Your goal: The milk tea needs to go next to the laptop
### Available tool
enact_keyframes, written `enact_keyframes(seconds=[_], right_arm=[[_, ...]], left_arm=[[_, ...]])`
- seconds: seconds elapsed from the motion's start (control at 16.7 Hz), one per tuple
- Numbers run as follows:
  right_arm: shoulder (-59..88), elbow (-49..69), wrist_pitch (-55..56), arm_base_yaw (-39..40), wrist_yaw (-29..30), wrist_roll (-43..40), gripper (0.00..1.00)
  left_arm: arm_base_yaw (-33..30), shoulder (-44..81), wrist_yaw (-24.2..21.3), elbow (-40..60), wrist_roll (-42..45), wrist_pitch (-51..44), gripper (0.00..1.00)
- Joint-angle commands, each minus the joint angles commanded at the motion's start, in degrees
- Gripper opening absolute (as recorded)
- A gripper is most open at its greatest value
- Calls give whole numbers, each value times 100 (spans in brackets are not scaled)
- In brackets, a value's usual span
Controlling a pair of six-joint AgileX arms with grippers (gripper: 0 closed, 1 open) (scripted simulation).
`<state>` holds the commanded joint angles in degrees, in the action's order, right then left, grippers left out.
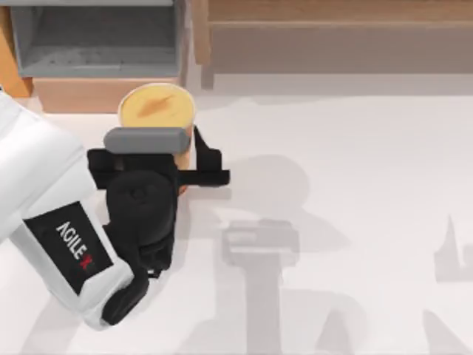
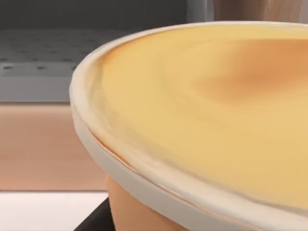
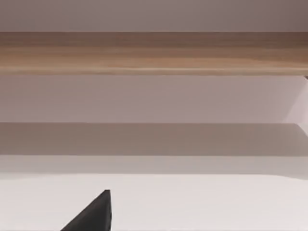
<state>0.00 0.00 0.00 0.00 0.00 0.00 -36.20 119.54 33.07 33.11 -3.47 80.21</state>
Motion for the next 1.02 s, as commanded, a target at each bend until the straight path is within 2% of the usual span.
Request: enact_keyframes(seconds=[0.6, 1.02], right_arm=[[0, 0, 0, 0, 0, 0, 100], [0, 0, 0, 0, 0, 0, 100]], left_arm=[[44, -222, -9, 49, 14, -114, 0], [1141, -949, -540, -14, 161, 330, 0]])
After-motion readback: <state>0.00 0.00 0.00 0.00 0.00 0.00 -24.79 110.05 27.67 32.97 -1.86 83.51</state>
